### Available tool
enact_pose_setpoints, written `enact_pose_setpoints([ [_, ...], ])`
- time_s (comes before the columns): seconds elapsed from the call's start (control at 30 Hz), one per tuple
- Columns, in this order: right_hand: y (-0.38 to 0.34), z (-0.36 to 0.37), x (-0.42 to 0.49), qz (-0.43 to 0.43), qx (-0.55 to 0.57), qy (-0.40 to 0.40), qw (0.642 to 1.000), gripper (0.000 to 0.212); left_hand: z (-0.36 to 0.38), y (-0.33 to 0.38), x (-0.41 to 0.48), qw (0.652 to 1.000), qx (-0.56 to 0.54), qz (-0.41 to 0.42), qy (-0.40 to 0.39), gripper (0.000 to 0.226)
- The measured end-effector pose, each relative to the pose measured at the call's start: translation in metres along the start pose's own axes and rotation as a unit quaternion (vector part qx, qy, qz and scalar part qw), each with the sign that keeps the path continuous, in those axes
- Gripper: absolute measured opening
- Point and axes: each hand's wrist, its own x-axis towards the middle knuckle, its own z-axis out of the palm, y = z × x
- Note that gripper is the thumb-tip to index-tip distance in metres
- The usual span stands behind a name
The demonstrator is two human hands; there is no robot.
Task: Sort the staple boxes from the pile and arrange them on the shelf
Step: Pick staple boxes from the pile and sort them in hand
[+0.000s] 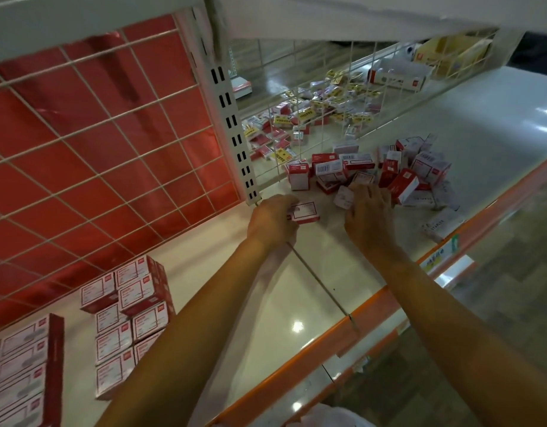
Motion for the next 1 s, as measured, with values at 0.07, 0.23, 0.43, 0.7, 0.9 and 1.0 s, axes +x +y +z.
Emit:
enact_pose_setpoints([
  [0.07, -0.007, 0.000, -0.007, -0.013, 0.034, 0.009, 0.999, 0.036, -0.003, 0.000, -0.011, 0.999, -0.024, -0.013, 0.016, 0.037],
  [0.23, -0.034, -0.001, -0.033, -0.030, 0.154, -0.047, 0.987, 0.041, -0.013, -0.003, -0.047, 0.993, -0.055, -0.083, 0.069, 0.025],
  [0.43, -0.073, -0.006, -0.053, -0.018, 0.200, -0.073, 0.977, 0.049, -0.042, -0.016, -0.089, 0.985, -0.097, -0.115, 0.079, 0.035],
  [0.7, -0.140, -0.017, -0.082, -0.073, 0.247, -0.088, 0.962, 0.049, -0.081, -0.057, -0.142, 0.982, -0.038, -0.144, 0.117, 0.046],
  [0.9, -0.185, -0.007, -0.102, -0.107, 0.291, -0.098, 0.946, 0.048, -0.108, -0.077, -0.186, 0.972, -0.098, -0.184, 0.110, 0.033],
  [1.0, -0.203, -0.004, -0.114, -0.122, 0.303, -0.101, 0.940, 0.047, -0.121, -0.091, -0.207, 0.956, -0.164, -0.222, 0.101, 0.030],
])
